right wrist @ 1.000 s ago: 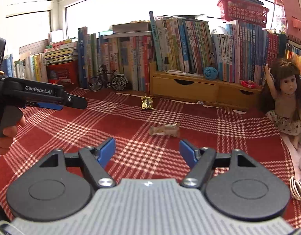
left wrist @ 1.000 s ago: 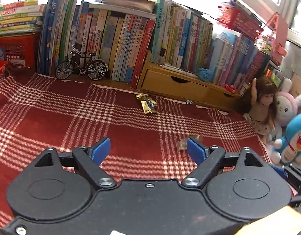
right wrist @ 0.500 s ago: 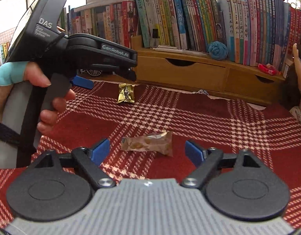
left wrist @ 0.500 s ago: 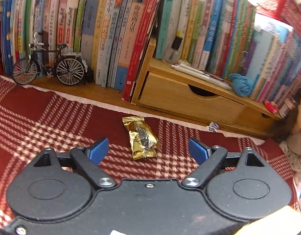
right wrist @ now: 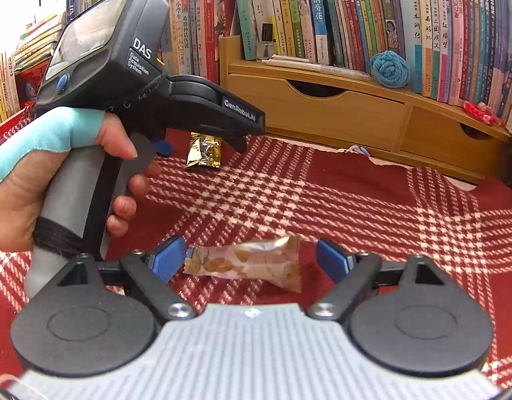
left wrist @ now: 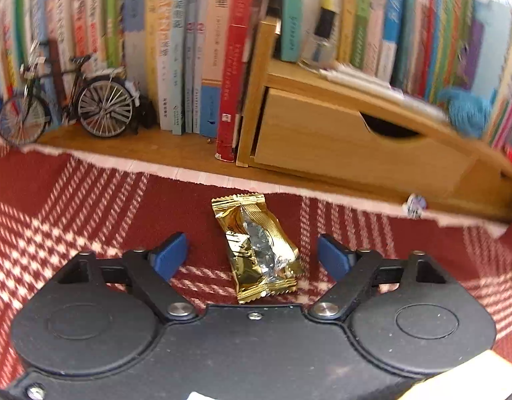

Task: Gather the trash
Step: 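Grasp the gold wrapper with the left tool while the right tool grasps the clear wrapper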

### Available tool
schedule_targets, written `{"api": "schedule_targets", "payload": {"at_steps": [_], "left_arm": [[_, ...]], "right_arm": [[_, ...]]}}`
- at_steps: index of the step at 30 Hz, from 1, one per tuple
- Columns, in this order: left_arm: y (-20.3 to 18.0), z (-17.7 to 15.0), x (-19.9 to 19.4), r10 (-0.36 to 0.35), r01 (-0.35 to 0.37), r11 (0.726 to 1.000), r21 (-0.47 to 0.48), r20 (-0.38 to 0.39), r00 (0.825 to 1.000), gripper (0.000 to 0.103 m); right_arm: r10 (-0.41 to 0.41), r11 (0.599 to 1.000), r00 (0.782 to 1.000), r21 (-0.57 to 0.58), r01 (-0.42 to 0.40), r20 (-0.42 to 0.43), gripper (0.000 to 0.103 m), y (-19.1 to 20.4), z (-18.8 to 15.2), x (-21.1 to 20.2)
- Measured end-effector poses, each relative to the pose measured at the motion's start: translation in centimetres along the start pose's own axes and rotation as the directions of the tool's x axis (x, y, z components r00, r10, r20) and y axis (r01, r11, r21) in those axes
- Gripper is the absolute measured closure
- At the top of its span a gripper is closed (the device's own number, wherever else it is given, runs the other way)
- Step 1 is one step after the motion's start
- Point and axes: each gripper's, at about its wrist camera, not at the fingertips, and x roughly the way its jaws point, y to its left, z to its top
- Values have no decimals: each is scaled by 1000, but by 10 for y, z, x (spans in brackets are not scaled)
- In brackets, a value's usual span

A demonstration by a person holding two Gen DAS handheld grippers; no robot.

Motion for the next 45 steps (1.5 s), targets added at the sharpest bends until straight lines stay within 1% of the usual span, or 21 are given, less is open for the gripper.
{"api": "schedule_targets", "payload": {"at_steps": [2,4,6,9,11,13,16,22,27,29,30,31,32,33,34,35,36,37,42,45], "left_arm": [[-5,-2,1,21,-21,999,49,5,1000,30],[-8,-5,2,30,-31,996,86,11,999,33],[-10,-5,1,30,-31,994,107,15,999,37],[-9,-4,1,29,-31,994,105,21,999,50],[-7,-4,-1,31,-34,994,101,29,999,67],[-3,-3,-2,20,-22,996,86,32,999,68],[1,-5,-4,18,-21,997,74,41,999,77],[9,-5,-8,-8,6,998,67,35,999,80],[10,-5,-10,-9,7,998,62,34,999,81],[10,-6,-11,-8,5,998,63,35,999,81],[11,-6,-12,-8,5,998,62,35,999,81],[12,-7,-13,-7,5,998,61,36,999,81],[13,-7,-15,-7,5,998,60,37,999,81],[13,-8,-17,-8,6,998,60,39,999,81],[14,-9,-19,-9,7,998,58,41,999,81],[16,-11,-22,-10,8,999,53,44,999,82],[17,-13,-25,-14,12,999,46,45,999,82],[18,-16,-29,-21,19,999,43,46,999,82],[21,-29,-52,-41,37,997,69,55,998,82],[24,-34,-70,-59,56,997,55,52,997,82]], "right_arm": [[-3,1000,1000,-4,3,-7,12,1,0,3],[-8,1000,1000,-15,8,-14,12,1,-1,5],[-9,1000,1000,-16,9,-15,12,2,-3,6],[-11,1000,1000,-18,11,-9,12,2,-3,7],[-18,1000,1000,-23,18,1,12,2,-3,7],[-19,1000,1000,-20,19,9,12,1,-2,7],[-20,1000,1000,-6,20,14,12,-1,-3,7],[-35,999,999,6,35,26,12,-7,-5,4],[-56,998,998,30,55,37,12,-12,-2,5],[-51,998,998,47,49,34,12,-13,-1,7],[-45,997,999,60,44,30,18,-14,0,8],[-39,997,999,72,38,19,27,-15,0,10],[-32,996,999,82,32,7,32,-16,0,11],[-29,996,1000,90,28,3,48,-16,-1,11],[-29,995,1000,91,28,8,59,-15,-1,10],[-32,995,999,92,31,9,65,-15,-2,8],[-30,995,1000,98,29,8,77,-14,-2,6],[-29,994,1000,104,28,7,81,-14,-2,4],[-33,994,999,105,31,19,82,-8,-1,-18],[-33,994,999,102,30,31,82,-3,1,-34]]}}
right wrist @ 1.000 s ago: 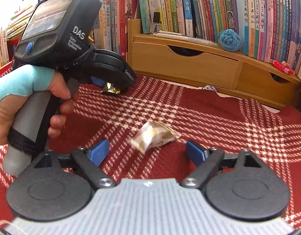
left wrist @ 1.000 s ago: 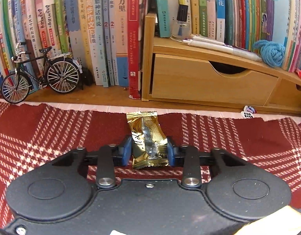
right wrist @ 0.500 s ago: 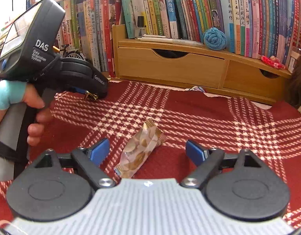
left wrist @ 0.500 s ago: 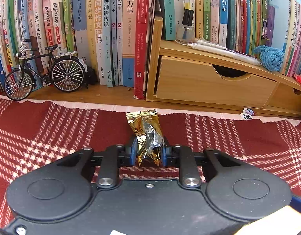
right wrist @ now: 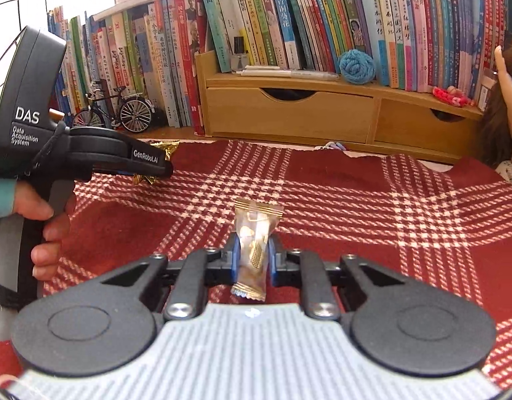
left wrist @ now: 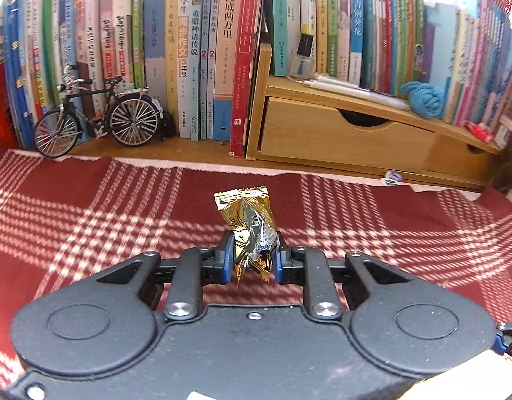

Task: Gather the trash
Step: 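Grasp the gold wrapper with the left tool while the right tool grasps the clear wrapper, then lift both held wrappers off the blanket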

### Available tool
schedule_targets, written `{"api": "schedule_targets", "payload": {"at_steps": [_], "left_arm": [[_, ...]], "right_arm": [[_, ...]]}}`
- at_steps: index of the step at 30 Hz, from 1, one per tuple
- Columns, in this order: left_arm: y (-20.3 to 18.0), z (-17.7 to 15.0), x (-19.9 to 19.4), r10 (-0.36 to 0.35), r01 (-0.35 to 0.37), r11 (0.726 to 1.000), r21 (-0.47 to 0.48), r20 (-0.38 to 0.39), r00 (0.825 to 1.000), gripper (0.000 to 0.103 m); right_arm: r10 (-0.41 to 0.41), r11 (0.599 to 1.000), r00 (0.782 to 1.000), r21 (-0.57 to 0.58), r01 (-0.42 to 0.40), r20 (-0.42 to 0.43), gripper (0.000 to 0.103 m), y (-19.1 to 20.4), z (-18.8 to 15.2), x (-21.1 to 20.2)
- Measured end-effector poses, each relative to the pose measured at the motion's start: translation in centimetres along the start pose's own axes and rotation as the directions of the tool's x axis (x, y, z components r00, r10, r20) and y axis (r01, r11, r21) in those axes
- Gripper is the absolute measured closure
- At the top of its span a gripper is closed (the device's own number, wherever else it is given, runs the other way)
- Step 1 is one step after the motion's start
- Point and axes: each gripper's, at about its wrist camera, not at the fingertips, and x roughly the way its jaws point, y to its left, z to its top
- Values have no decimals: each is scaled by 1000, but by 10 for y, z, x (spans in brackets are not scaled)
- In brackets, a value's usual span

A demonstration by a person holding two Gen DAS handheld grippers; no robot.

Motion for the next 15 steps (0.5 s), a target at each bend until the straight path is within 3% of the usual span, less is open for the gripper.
{"api": "schedule_targets", "payload": {"at_steps": [15], "left_arm": [[17,-39,-146,-51,47,997,68,56,997,82]], "right_arm": [[-1,999,999,-43,3,52,81,32,-13,-106]]}}
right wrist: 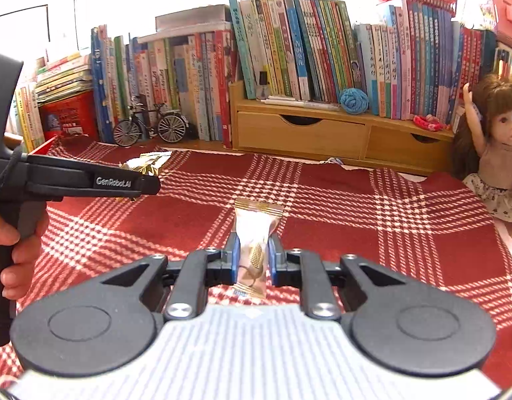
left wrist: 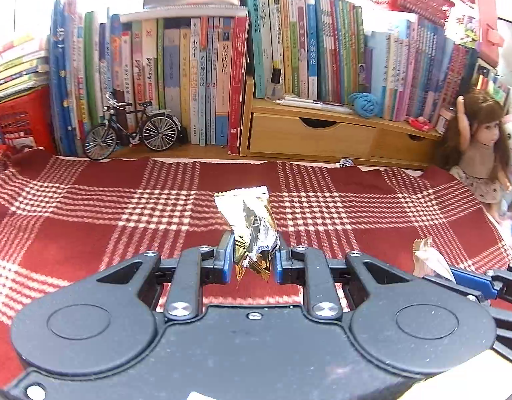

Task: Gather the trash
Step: 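Lift both held wrappers off the blanket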

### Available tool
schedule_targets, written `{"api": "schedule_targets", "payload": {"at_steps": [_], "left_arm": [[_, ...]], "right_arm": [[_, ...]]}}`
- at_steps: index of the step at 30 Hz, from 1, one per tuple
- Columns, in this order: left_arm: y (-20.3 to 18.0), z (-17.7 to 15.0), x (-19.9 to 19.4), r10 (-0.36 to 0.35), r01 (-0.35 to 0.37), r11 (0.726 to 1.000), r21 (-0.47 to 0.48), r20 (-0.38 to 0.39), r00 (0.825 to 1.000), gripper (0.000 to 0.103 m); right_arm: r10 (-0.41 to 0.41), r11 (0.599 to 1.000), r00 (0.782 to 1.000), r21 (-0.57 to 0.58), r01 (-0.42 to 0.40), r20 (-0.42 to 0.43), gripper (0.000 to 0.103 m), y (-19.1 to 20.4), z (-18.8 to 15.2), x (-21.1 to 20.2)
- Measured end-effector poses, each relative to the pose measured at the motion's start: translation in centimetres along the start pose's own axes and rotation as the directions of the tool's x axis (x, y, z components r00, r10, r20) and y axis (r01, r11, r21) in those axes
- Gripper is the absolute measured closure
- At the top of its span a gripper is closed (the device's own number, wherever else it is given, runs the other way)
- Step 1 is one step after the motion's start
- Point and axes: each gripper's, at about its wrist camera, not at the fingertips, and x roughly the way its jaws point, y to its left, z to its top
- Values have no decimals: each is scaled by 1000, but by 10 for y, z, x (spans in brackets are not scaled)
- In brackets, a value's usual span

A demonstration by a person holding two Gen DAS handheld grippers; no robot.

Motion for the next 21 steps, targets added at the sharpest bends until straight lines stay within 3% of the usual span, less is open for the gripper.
{"api": "schedule_targets", "payload": {"at_steps": [8,21], "left_arm": [[7,-26,-93,-34,34,999,17,34,999,82],[8,-84,-208,-114,106,992,70,123,986,81]], "right_arm": [[-5,998,999,-63,8,34,81,28,-12,-65],[53,998,996,-30,-51,75,80,49,-42,-142]]}}
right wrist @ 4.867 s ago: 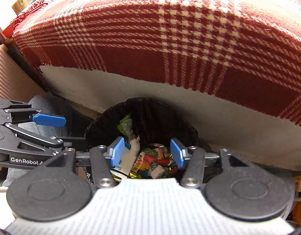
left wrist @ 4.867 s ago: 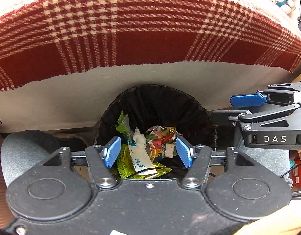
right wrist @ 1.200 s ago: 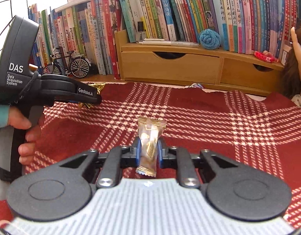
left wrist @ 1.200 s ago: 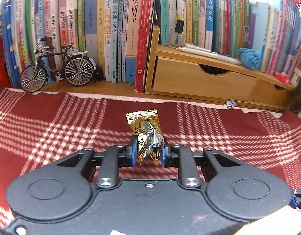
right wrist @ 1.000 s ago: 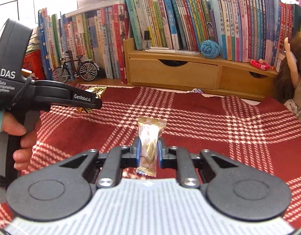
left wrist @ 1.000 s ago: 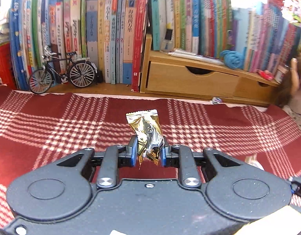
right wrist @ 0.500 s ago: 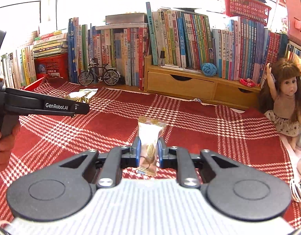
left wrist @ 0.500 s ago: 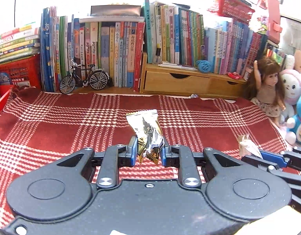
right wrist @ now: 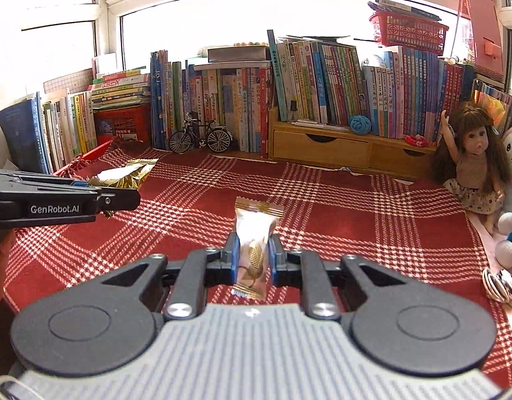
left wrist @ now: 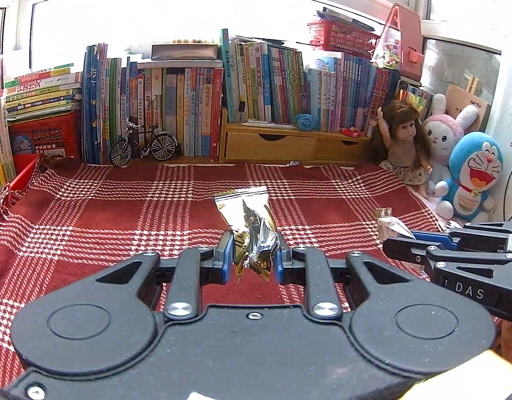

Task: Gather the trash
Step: 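Lift both held wrappers off the blanket, then carry the gold and clear wrappers down toward the black bin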

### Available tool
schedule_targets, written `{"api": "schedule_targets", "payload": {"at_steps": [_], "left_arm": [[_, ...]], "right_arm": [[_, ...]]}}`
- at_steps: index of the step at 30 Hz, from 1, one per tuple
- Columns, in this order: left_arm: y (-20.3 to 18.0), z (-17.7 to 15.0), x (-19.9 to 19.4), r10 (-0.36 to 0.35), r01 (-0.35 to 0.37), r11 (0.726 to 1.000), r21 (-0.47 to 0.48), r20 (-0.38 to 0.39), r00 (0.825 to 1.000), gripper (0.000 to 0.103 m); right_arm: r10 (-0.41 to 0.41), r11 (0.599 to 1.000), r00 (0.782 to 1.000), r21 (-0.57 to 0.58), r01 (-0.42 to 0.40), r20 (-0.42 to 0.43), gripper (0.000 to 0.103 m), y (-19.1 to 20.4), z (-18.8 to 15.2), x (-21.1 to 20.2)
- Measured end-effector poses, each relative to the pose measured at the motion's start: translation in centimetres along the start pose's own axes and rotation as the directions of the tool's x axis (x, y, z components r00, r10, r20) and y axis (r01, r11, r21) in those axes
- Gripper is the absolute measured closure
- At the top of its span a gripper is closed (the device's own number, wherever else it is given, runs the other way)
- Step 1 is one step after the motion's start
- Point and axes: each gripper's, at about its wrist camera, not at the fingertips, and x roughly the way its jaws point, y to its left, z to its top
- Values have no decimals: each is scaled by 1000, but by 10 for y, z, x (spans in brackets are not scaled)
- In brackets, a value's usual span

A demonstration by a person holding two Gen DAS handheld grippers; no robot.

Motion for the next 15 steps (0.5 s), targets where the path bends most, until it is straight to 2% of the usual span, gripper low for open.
{"api": "schedule_targets", "payload": {"at_steps": [7,15], "left_arm": [[-7,-25,-56,-34,32,999,41,53,998,80],[-1,-87,-122,-55,46,996,81,104,993,80]], "right_arm": [[52,999,998,-11,-51,23,79,12,-17,-42],[100,995,995,-18,-100,3,79,31,-60,-81]]}}
